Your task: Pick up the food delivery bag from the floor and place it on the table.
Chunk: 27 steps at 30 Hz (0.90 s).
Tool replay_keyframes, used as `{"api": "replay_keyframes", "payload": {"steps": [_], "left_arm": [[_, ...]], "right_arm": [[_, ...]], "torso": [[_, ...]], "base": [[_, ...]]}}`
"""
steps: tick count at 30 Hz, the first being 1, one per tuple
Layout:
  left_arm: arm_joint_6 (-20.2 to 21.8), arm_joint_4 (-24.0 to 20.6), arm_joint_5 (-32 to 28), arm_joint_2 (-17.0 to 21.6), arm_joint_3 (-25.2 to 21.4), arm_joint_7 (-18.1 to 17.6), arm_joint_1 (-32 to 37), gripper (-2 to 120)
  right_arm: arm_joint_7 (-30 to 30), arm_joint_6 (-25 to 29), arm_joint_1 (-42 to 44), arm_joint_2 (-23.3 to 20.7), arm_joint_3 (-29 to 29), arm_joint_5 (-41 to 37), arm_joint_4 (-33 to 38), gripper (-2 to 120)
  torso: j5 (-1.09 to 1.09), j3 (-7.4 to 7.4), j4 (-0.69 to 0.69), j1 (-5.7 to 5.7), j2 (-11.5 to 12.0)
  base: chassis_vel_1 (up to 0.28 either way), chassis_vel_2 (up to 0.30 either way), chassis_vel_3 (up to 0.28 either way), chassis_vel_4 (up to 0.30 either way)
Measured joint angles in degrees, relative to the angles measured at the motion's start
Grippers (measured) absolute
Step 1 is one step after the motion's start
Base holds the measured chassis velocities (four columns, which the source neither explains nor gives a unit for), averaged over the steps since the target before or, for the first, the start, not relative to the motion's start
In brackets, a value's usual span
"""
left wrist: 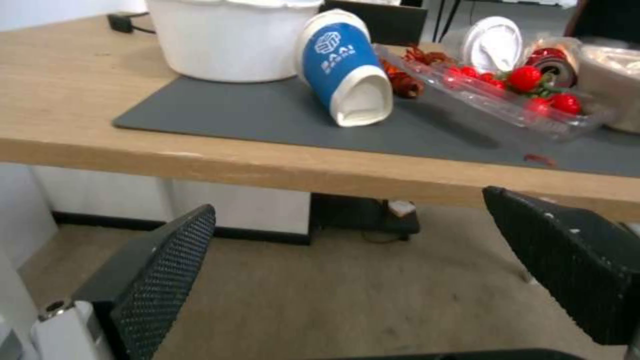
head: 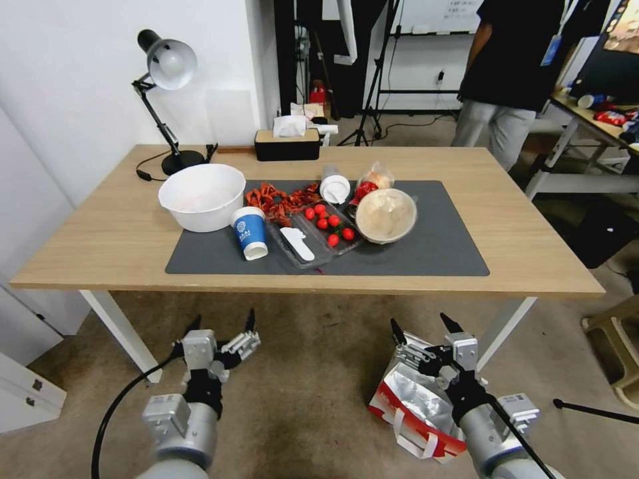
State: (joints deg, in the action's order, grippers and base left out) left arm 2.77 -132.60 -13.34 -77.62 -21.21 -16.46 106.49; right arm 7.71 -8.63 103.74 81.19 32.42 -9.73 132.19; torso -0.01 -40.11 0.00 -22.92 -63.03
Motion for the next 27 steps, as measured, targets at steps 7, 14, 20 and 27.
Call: {"api": "replay_keyframes", "payload": {"steps": [7,14,20,27], "left_arm": [[-7.4,2.5,0.6,0.3,-0.7,-2.1,0.8,100],[-9.4,3.2,-0.1,0.5,-1.5,-2.1,1.2,100],[-9.8,3.5,-0.2,0.0,-1.0,-1.8,0.9,100],[-10.3,3.8,-0.2,0.0,-1.1,-1.6,0.7,100]], "right_arm": [[0.5,2.0,0.3,0.0,0.4,1.6,-0.5,100],[0.6,3.4,0.9,0.5,0.1,3.3,-0.9,100],[0.6,4.4,1.2,1.0,0.0,4.2,-1.1,100],[0.3,4.6,1.2,1.3,-0.3,4.9,-1.1,100]], "torso": [[0.00,0.00,0.00,0.00,0.0],[0.01,0.00,0.00,0.00,0.0],[0.01,0.00,0.00,0.00,0.0],[0.01,0.00,0.00,0.00,0.0]], "base": [[0.000,0.000,0.000,0.000],[0.000,0.000,0.000,0.000],[0.000,0.000,0.000,0.000],[0.000,0.000,0.000,0.000]]}}
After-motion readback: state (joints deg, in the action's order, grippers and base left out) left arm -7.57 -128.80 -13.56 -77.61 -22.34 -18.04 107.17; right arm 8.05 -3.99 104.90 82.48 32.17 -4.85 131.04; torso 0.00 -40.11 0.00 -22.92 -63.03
